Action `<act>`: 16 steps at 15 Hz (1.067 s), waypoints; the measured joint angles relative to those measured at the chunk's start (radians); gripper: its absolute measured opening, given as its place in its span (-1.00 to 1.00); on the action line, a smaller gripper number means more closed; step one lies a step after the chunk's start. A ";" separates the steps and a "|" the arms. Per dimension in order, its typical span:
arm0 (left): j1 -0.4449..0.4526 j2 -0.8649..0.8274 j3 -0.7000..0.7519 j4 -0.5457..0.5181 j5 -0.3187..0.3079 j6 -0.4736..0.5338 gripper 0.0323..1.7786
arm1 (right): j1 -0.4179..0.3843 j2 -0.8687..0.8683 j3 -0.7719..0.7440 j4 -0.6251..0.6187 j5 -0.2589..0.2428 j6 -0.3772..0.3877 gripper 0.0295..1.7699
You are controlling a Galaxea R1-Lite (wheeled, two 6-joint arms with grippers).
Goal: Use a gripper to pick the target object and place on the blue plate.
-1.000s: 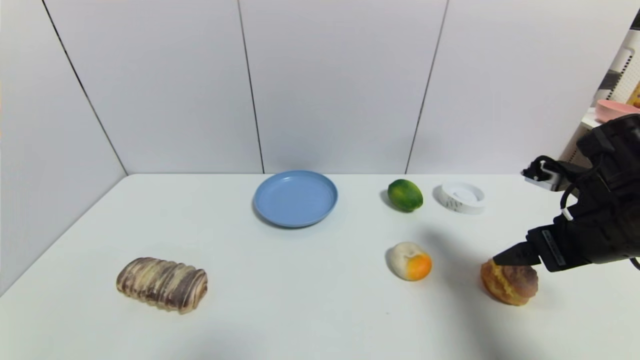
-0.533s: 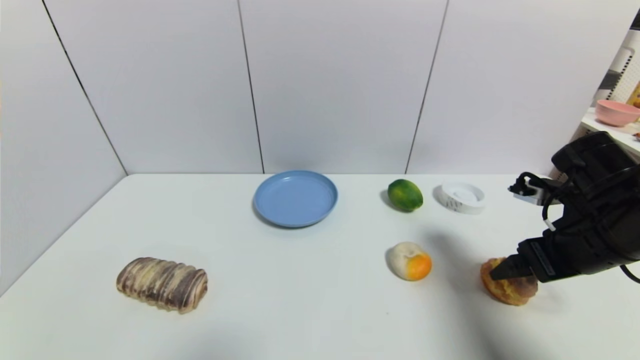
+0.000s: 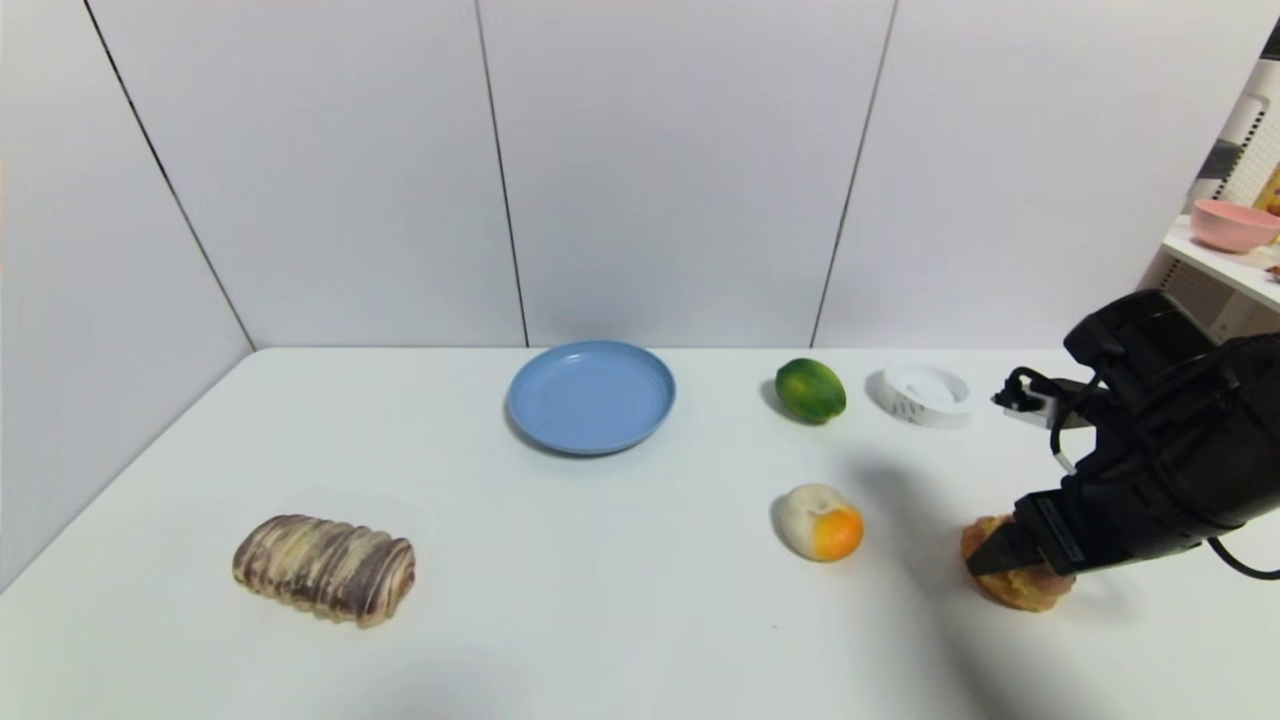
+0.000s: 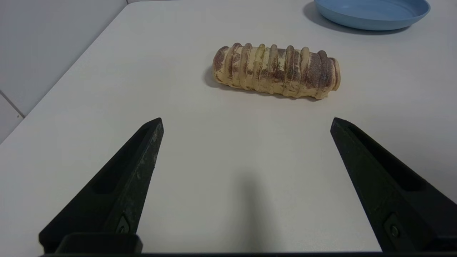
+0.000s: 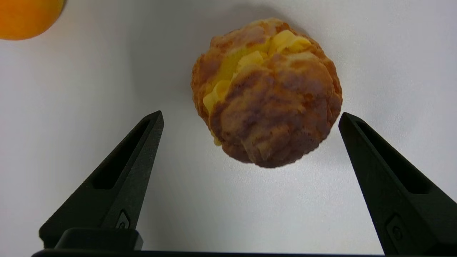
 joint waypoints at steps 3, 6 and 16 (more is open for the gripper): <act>0.000 0.000 0.000 0.000 0.000 0.000 0.90 | -0.001 0.029 0.001 -0.030 -0.001 0.000 0.45; 0.000 0.000 0.000 0.000 0.000 0.000 0.90 | 0.000 0.050 0.001 -0.032 -0.002 0.000 0.04; 0.000 0.000 0.000 0.000 0.000 0.000 0.90 | -0.012 0.035 -0.188 -0.028 -0.002 -0.028 -0.15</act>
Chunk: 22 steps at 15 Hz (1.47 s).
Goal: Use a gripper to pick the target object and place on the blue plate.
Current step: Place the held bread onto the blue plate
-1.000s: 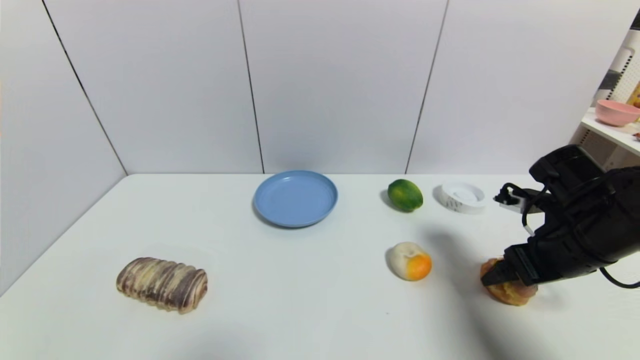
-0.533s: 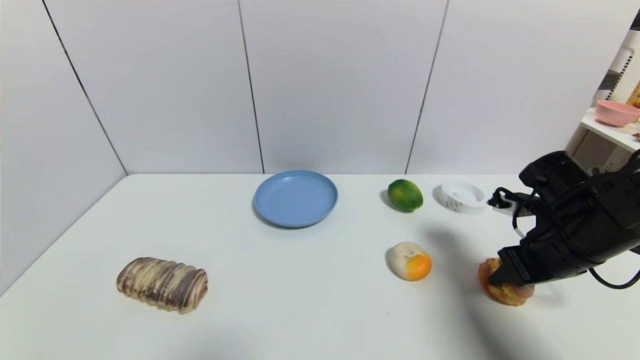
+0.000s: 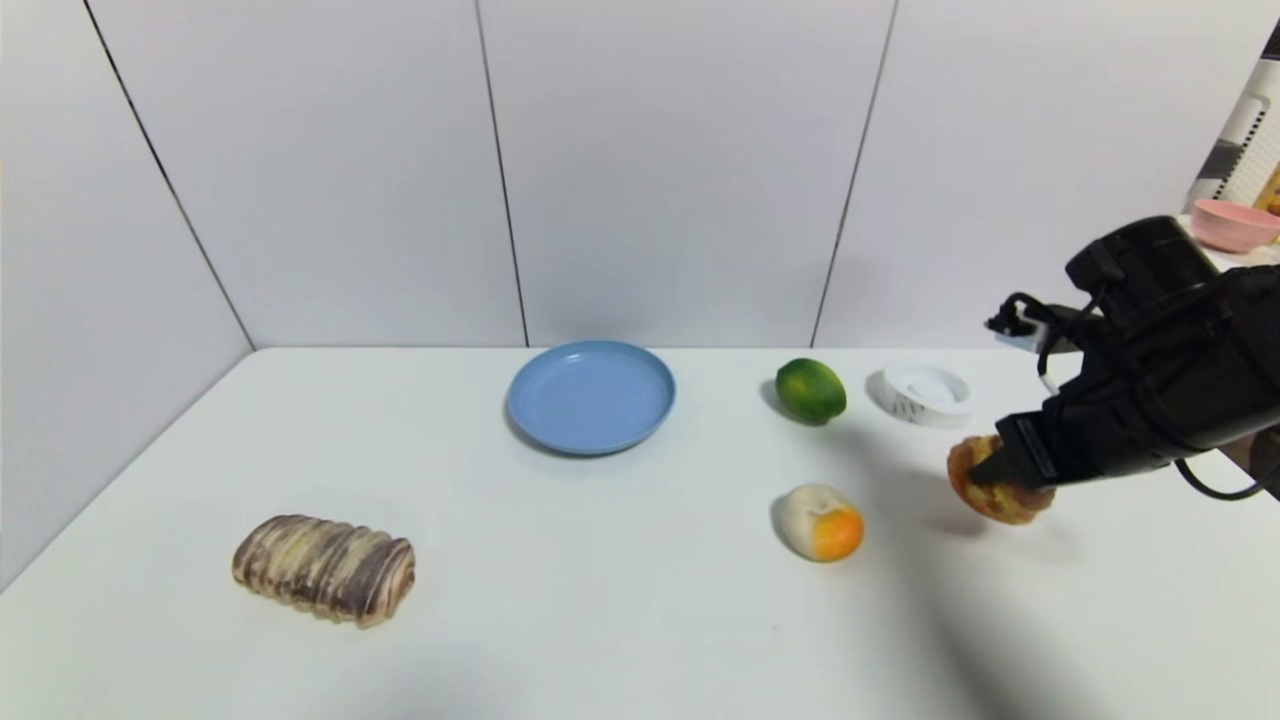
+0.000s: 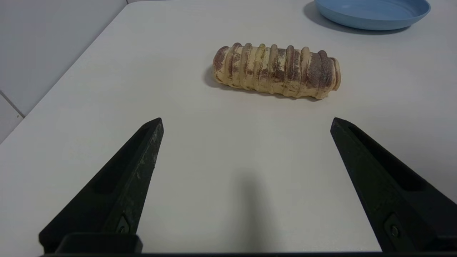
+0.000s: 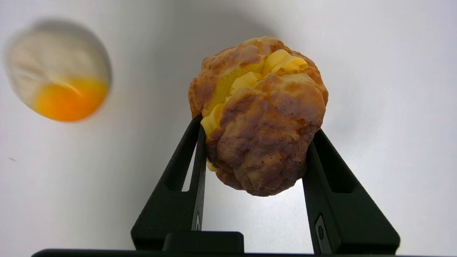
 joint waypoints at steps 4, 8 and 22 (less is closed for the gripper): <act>0.000 0.000 0.000 0.000 0.000 0.000 0.90 | 0.075 0.054 -0.217 -0.001 0.001 -0.019 -0.17; 0.000 0.000 0.000 0.000 0.000 0.000 0.90 | 0.237 0.196 -0.496 -0.009 0.009 -0.017 -0.17; 0.000 0.000 0.000 0.000 0.000 0.000 0.90 | 0.494 0.623 -0.691 -0.432 0.011 -0.012 -0.17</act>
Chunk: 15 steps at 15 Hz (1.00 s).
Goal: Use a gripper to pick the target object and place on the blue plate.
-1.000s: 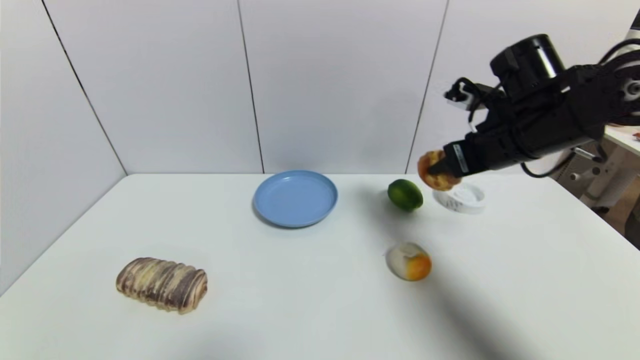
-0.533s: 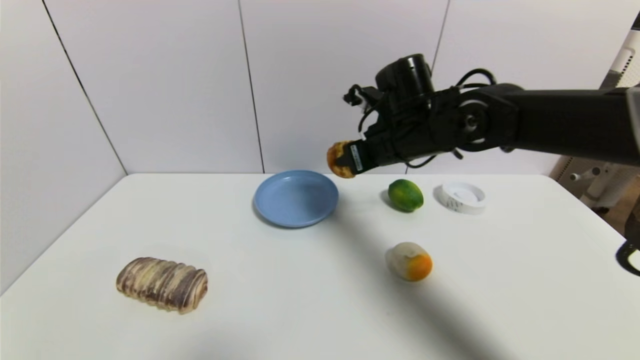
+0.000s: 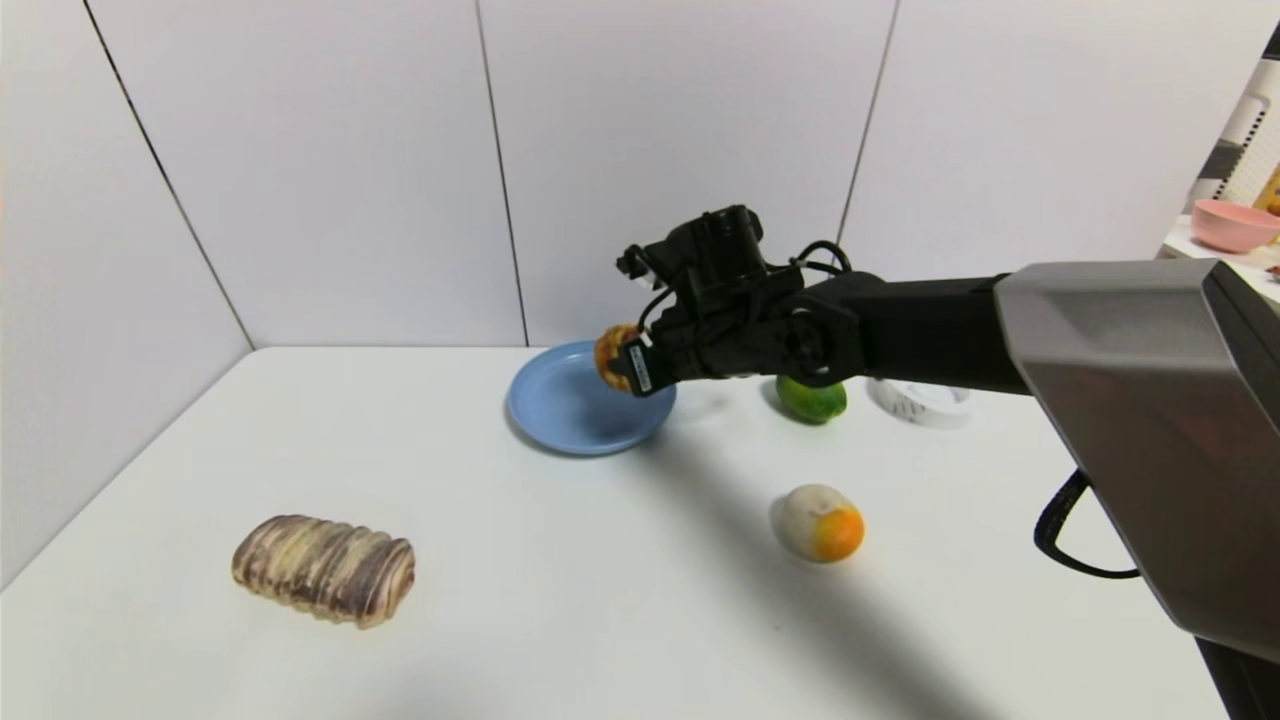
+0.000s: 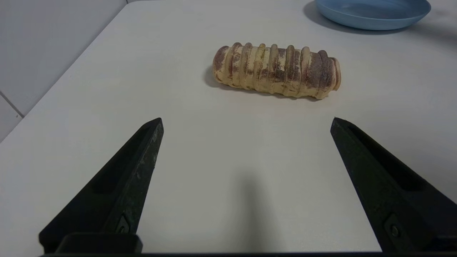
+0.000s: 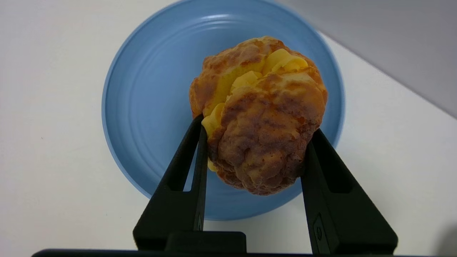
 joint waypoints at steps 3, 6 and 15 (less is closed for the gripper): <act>0.000 0.000 0.000 0.000 0.000 0.000 0.90 | 0.006 0.016 0.000 -0.003 0.000 0.001 0.01; 0.000 0.000 0.000 0.000 0.000 0.000 0.90 | 0.013 0.011 0.000 0.004 -0.001 0.000 0.30; 0.000 0.000 0.000 0.000 0.000 0.000 0.90 | 0.005 -0.066 0.041 0.022 -0.007 0.002 0.73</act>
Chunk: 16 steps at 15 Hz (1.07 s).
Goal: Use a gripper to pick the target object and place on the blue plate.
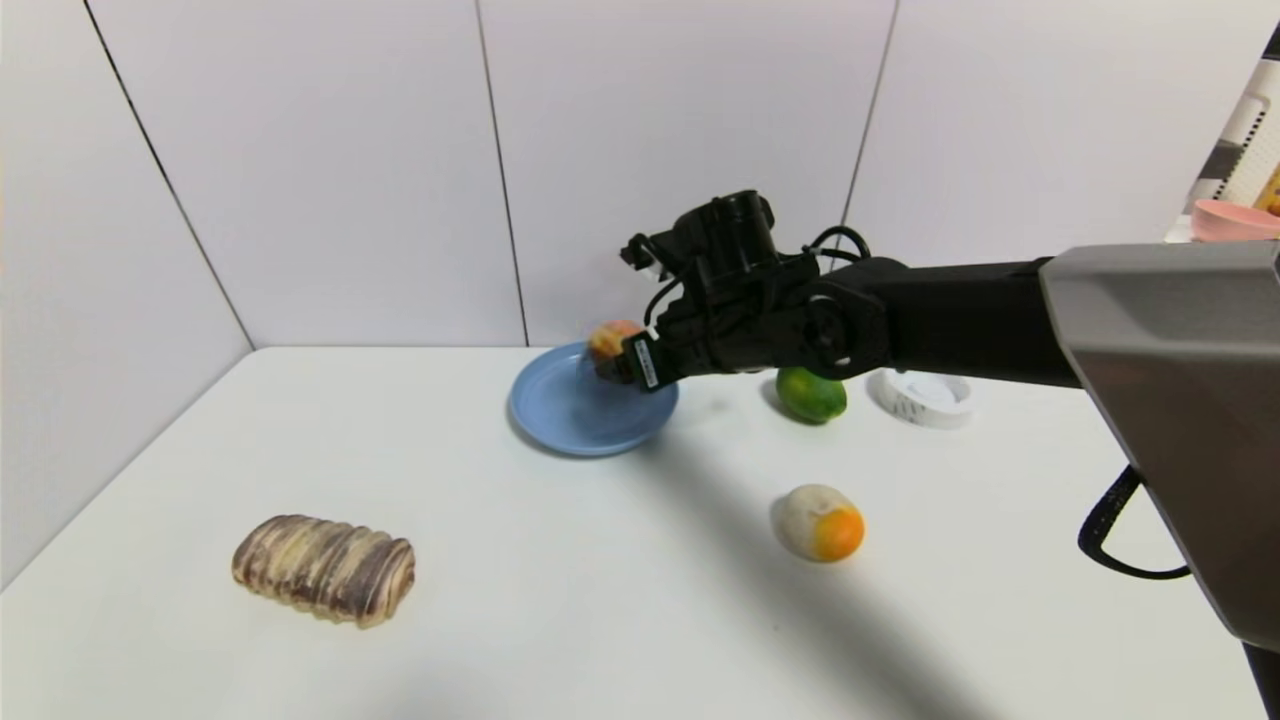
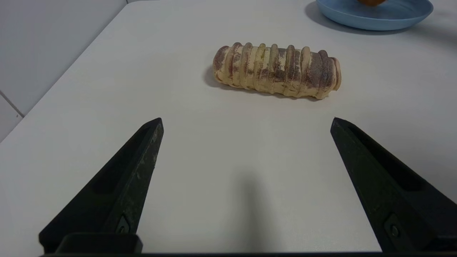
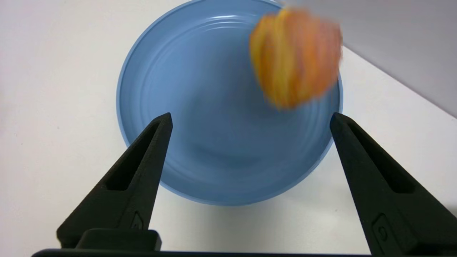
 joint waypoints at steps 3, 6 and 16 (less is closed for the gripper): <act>0.000 0.000 0.000 0.000 0.000 0.000 0.90 | -0.024 -0.083 0.053 0.066 0.000 0.011 0.80; 0.000 0.000 0.000 0.000 0.000 0.000 0.90 | -0.095 -0.258 0.188 0.219 0.000 0.017 0.84; 0.000 0.000 0.000 0.000 0.000 0.000 0.90 | -0.506 -1.163 1.126 0.158 0.000 0.040 0.91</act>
